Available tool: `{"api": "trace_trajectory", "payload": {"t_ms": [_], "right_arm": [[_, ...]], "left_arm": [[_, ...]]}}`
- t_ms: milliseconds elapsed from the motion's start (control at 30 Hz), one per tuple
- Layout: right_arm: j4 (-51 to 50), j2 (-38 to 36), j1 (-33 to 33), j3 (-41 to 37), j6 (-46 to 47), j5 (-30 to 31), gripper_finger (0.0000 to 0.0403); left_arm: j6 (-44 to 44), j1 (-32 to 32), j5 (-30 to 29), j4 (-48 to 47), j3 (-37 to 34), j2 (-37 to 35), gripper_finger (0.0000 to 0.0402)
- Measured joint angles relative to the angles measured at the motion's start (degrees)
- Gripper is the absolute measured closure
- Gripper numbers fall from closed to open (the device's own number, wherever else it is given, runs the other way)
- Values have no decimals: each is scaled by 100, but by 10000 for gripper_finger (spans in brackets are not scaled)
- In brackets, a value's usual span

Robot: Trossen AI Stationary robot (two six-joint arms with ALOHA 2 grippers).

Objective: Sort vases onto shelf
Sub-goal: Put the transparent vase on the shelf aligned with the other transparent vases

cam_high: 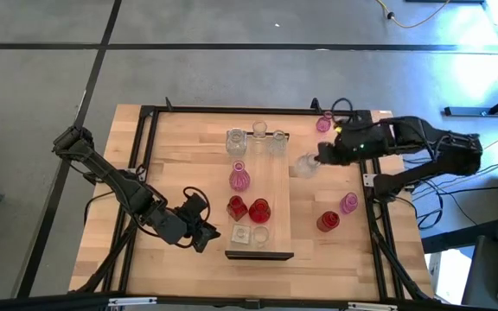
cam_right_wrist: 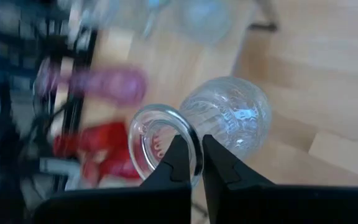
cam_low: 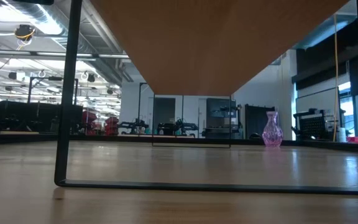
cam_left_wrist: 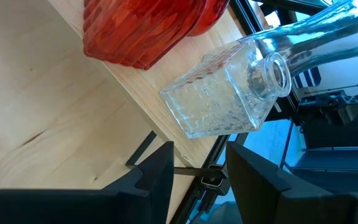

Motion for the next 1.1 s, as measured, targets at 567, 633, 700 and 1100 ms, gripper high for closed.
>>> {"api": "trace_trajectory", "payload": {"t_ms": [567, 633, 700, 1100], "right_arm": [[691, 787, 2061, 407, 1329, -435, 403], [842, 953, 2157, 390, 1418, -401, 403], [1034, 1113, 2208, 386, 1441, -360, 403], [1958, 1655, 2235, 381, 1299, -663, 403]], "left_arm": [[3, -4, -7, -49, 0, 0, 263], [3, -4, -3, -104, 0, 0, 263], [3, -4, 9, -112, 0, 0, 263], [112, -27, 270, -118, 0, 0, 262]]}}
